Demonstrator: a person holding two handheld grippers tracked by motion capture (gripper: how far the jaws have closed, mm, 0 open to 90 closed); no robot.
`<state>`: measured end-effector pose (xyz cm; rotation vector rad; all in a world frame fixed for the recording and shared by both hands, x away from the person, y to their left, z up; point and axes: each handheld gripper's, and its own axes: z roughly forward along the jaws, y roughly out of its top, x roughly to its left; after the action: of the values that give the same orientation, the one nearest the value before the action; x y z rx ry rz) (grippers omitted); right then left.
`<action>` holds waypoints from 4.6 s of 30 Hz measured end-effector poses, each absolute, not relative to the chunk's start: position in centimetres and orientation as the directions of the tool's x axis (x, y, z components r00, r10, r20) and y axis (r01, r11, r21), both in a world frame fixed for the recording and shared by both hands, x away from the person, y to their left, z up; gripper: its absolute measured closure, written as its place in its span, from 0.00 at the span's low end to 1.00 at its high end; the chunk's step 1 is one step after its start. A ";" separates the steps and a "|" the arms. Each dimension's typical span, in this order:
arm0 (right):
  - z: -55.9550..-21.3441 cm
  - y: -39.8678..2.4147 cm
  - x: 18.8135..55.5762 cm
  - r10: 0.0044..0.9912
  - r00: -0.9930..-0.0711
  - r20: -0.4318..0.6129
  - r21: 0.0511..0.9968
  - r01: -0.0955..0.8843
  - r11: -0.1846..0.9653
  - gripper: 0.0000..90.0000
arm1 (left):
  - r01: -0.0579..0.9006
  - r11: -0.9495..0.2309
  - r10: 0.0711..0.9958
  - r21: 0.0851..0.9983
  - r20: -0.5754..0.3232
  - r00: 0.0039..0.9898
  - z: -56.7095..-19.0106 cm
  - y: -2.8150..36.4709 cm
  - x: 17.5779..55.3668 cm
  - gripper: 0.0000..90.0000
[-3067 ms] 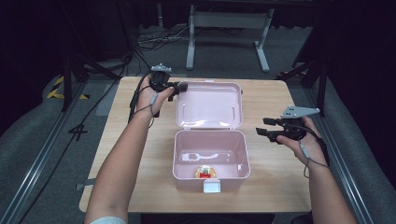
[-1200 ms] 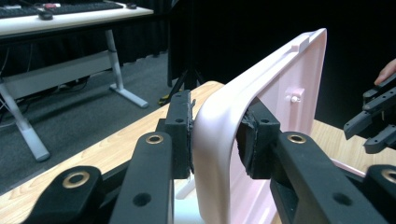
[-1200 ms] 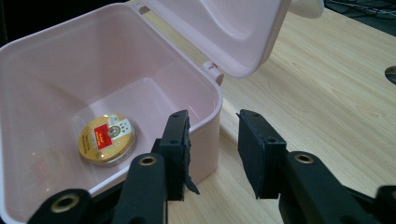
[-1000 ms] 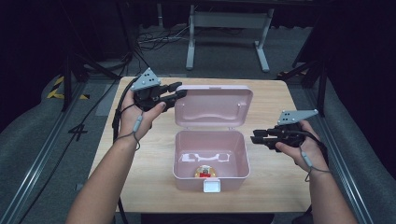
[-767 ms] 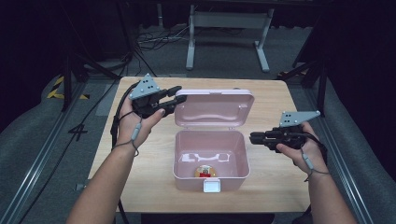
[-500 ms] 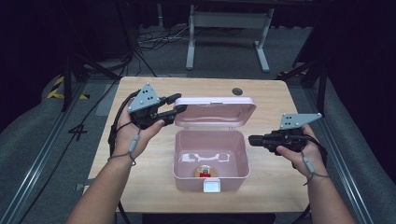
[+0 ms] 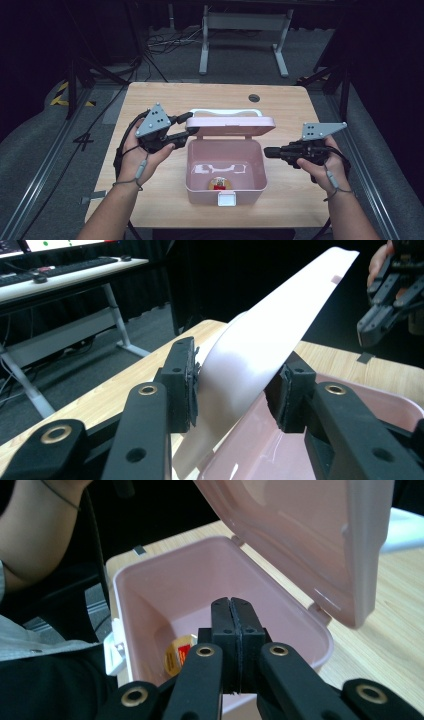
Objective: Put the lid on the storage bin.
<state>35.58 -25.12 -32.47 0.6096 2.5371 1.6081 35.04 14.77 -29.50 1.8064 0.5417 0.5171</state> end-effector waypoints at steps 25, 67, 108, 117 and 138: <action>-32.0 -24.9 35.2 0.365 -0.917 0.160 0.920 0.272 0.282 1.00 | 0.196 -0.315 0.576 0.928 0.023 0.817 -32.3 15.5 32.7 0.39; -31.9 -24.7 34.4 0.313 -0.926 0.209 0.856 0.328 0.400 1.00 | 0.286 -0.304 0.751 0.908 0.044 0.659 -34.6 22.5 36.5 0.40; -32.5 -23.9 33.7 0.293 -0.931 0.220 0.676 0.362 0.642 1.00 | 0.301 -0.295 0.766 0.907 0.036 0.642 -35.0 23.0 36.5 0.41; -32.8 -23.5 33.5 0.280 -0.934 0.222 0.627 0.357 0.692 1.00 | 0.305 -0.296 0.766 0.905 0.034 0.642 -35.1 23.0 36.5 0.41; -33.3 -23.2 33.3 0.262 -0.935 0.238 0.544 0.352 0.762 0.99 | 0.309 -0.290 0.771 0.906 0.030 0.636 -35.1 23.3 36.6 0.41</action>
<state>33.28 -23.23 -33.33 0.5417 3.0863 1.0011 36.57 23.32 -35.09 1.8693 0.8591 0.5867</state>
